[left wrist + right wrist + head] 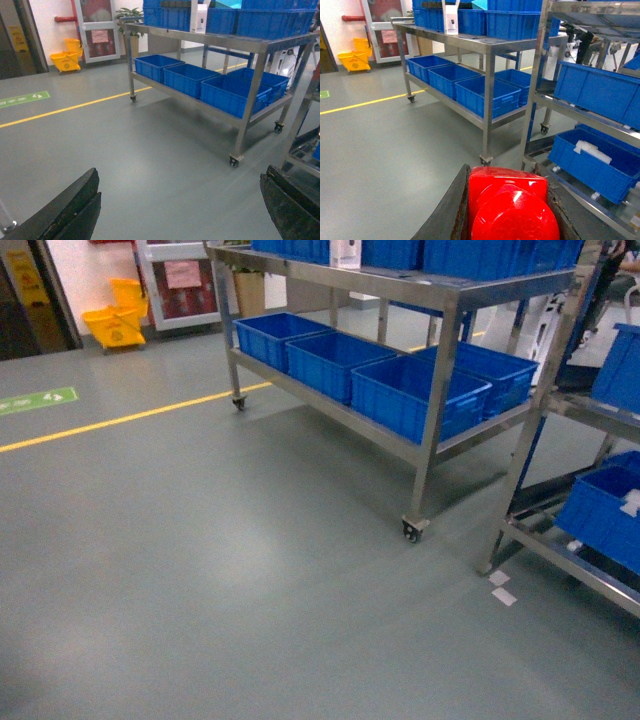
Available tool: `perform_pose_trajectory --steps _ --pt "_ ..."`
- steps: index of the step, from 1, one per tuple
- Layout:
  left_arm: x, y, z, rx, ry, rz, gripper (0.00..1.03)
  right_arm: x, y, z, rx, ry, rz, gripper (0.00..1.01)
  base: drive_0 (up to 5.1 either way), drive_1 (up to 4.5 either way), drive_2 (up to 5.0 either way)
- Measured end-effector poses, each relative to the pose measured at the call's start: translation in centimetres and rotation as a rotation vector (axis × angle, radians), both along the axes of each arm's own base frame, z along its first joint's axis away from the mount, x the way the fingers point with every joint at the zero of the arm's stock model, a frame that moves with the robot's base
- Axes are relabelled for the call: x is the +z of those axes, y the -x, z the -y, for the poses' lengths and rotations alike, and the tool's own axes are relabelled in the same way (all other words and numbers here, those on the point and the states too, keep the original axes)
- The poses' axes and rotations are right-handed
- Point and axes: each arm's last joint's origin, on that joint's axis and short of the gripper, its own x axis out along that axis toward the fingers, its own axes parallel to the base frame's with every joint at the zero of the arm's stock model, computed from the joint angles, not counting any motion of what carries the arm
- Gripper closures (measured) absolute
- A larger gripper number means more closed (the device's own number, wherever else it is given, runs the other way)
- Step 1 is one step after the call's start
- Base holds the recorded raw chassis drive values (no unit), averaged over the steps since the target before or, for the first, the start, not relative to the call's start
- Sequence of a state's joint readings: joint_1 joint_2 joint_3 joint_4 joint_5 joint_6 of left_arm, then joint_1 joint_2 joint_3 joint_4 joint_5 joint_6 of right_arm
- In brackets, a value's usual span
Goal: Pick red block from blue box to shelf
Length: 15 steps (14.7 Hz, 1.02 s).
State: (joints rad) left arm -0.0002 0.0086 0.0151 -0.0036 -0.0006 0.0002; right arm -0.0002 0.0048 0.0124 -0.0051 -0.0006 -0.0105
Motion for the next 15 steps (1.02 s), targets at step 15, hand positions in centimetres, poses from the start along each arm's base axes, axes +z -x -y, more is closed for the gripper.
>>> perform_pose_trajectory --steps 15 --pt "0.0 0.0 0.0 0.0 0.0 0.0 0.05 0.0 0.0 0.0 0.0 0.0 0.0 0.73 -1.6 -1.57 -1.6"
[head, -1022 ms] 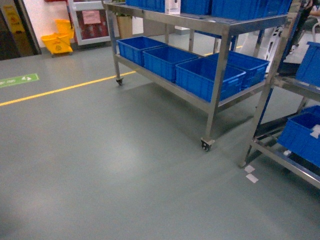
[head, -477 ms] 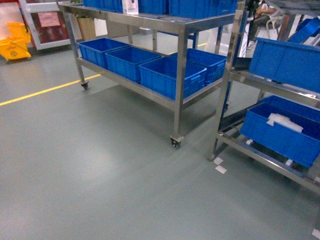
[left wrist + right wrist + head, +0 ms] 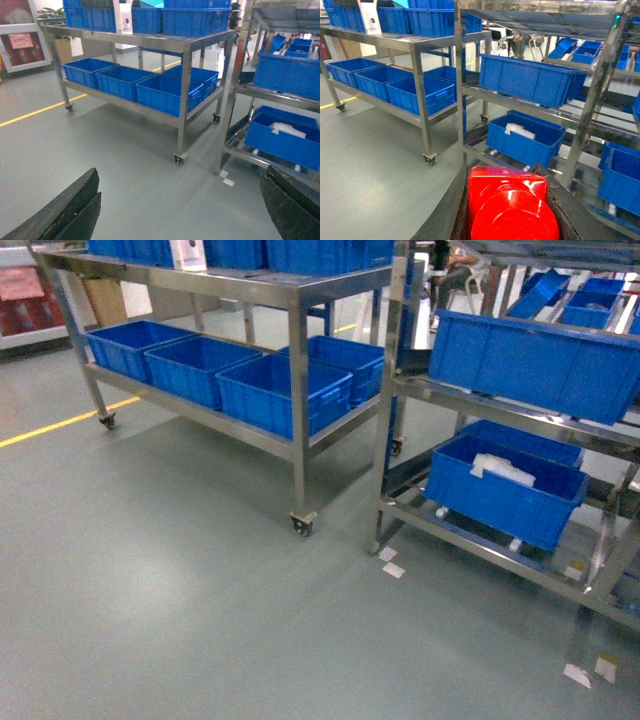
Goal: Pick red block from blue box to shelf
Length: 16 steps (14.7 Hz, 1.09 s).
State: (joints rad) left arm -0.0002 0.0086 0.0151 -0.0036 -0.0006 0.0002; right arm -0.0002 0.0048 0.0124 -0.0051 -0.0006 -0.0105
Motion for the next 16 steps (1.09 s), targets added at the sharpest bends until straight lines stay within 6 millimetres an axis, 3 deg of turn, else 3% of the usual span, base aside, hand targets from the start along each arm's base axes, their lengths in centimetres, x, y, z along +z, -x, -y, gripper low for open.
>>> perform_pose_trajectory --steps 16 --pt "0.0 0.0 0.0 0.0 0.0 0.0 0.05 0.0 0.0 0.0 0.0 0.0 0.0 0.73 -1.5 -1.51 -1.5"
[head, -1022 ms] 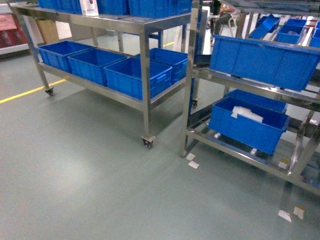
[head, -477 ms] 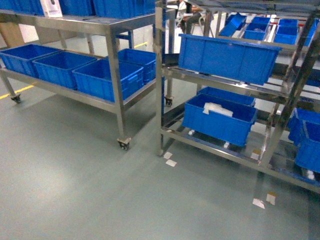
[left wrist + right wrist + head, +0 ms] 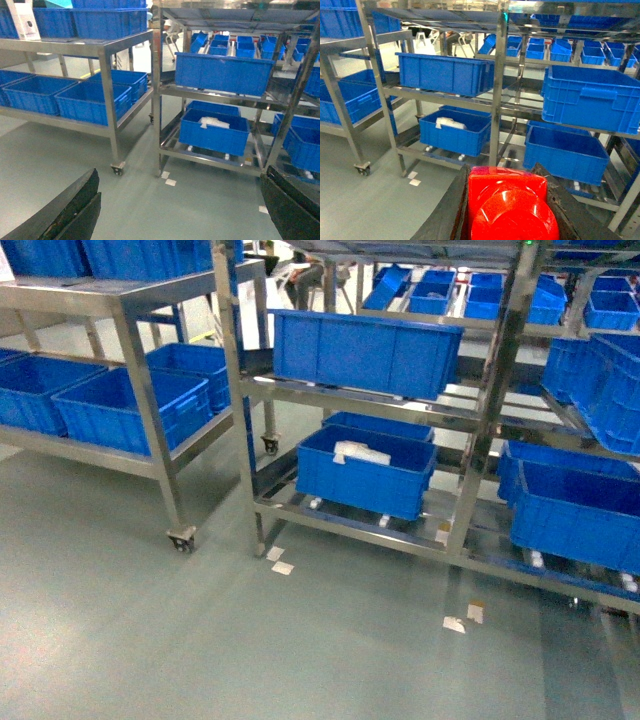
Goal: Pick red block from blue box to shelf
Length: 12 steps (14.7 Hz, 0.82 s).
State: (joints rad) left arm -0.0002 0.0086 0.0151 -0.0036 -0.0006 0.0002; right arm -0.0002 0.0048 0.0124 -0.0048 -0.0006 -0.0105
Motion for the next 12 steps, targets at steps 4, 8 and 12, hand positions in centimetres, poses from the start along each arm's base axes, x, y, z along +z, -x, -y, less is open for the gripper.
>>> perform_pose_trajectory --steps 4,8,12 --pt "0.0 0.0 0.0 0.0 0.0 0.0 0.05 0.0 0.0 0.0 0.0 0.0 0.0 0.73 -1.5 -1.49 -1.5" --pt "0.0 0.0 0.0 0.0 0.0 0.0 0.05 0.0 0.0 0.0 0.0 0.0 0.0 0.73 -1.6 -1.55 -1.6" --pt "0.0 0.0 0.0 0.0 0.0 0.0 0.05 0.0 0.0 0.0 0.0 0.0 0.0 0.73 -1.7 -1.66 -1.7"
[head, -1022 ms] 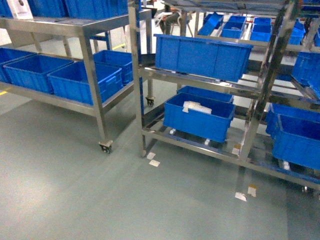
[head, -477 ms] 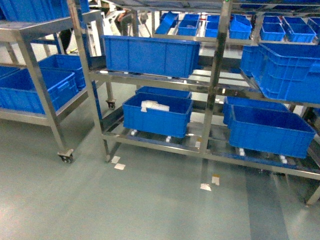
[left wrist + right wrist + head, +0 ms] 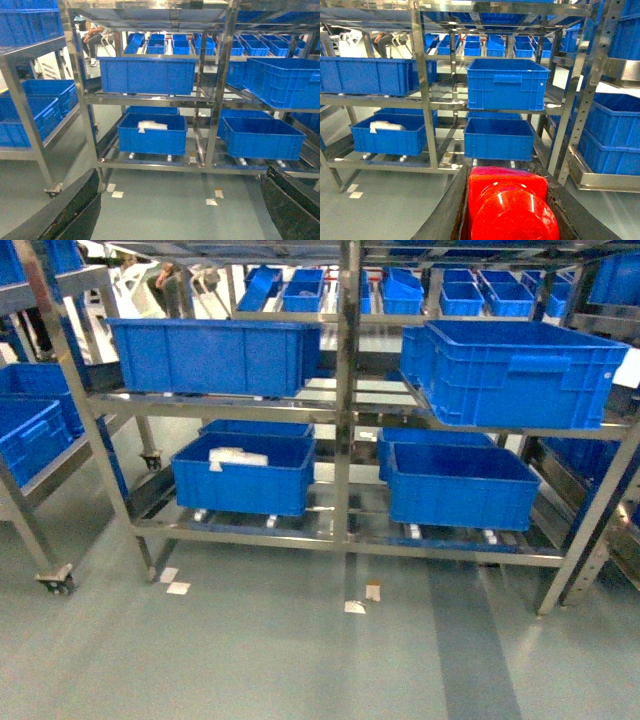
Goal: Pick red block from blue box to shelf
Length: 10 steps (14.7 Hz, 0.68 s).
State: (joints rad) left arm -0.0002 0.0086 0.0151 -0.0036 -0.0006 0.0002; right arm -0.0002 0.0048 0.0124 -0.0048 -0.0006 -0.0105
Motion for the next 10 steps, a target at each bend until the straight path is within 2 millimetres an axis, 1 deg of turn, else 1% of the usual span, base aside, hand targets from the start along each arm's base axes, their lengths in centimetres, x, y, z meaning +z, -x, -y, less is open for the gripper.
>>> perform_pose_trajectory --steps 10 --pt "0.0 0.0 0.0 0.0 0.0 0.0 0.05 0.0 0.0 0.0 0.0 0.0 0.0 0.73 -1.5 -1.52 -1.5"
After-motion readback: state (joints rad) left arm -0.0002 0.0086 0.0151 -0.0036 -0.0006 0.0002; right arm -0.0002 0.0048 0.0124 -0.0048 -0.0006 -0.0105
